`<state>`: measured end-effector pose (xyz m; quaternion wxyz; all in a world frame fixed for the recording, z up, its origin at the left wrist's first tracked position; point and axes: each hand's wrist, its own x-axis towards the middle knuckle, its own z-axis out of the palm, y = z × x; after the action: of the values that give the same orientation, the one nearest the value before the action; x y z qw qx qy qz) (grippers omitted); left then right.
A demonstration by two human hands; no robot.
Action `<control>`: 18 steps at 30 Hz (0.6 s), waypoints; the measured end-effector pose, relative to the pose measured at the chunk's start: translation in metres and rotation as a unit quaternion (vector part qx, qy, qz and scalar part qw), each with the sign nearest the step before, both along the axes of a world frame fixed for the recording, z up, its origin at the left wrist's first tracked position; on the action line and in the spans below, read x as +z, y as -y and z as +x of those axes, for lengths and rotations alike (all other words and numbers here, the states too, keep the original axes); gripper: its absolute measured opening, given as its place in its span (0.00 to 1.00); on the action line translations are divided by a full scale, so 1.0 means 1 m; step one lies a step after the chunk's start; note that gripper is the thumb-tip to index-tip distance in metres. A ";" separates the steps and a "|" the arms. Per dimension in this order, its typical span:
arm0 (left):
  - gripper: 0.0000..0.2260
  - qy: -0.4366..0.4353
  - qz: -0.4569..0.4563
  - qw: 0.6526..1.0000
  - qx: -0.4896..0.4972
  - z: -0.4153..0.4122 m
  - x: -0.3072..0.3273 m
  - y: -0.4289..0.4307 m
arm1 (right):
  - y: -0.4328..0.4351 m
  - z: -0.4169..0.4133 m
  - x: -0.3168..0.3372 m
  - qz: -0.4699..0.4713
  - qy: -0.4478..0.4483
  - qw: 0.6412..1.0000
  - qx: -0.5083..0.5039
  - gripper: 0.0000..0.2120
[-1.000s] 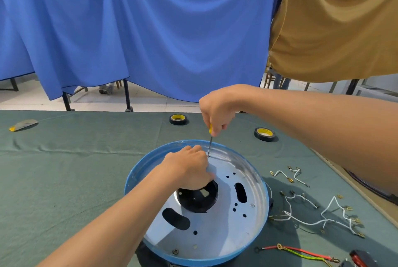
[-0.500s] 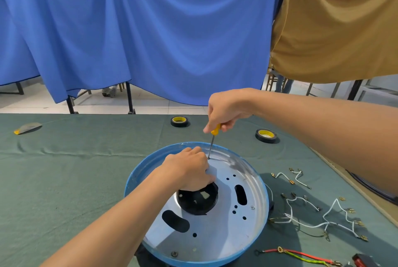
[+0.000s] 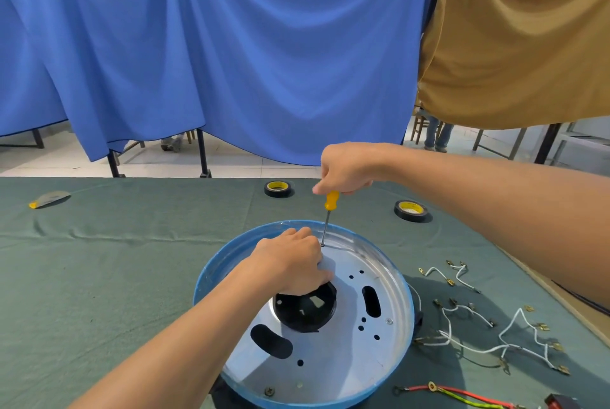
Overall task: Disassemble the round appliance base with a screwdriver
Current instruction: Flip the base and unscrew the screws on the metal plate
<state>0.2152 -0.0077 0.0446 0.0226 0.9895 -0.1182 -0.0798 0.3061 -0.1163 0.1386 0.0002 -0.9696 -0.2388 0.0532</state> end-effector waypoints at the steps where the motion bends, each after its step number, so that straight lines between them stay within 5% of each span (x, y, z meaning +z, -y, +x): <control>1: 0.19 -0.001 0.002 1.000 0.001 0.000 0.000 0.000 | 0.000 0.000 0.000 0.006 -0.007 1.000 0.001 0.16; 6: 0.19 0.001 0.009 1.000 0.001 0.000 -0.001 0.001 | -0.001 -0.004 -0.001 -0.010 0.005 1.000 -0.001 0.25; 10: 0.22 -0.001 0.004 1.000 -0.001 0.001 0.001 0.001 | 0.000 -0.002 -0.004 0.031 0.030 0.999 0.010 0.15; 15: 0.21 -0.011 -0.009 1.000 0.004 0.001 0.002 0.002 | -0.001 -0.004 -0.005 0.029 0.058 0.998 0.019 0.24; 18: 0.20 -0.016 -0.009 1.000 0.005 0.001 0.003 0.002 | 0.000 -0.002 -0.003 0.049 0.038 0.998 0.015 0.16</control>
<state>0.2158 -0.0092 0.0475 0.0336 0.9885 -0.1133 -0.0940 0.3038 -0.1163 0.1352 0.0381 -0.9661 -0.2554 0.0049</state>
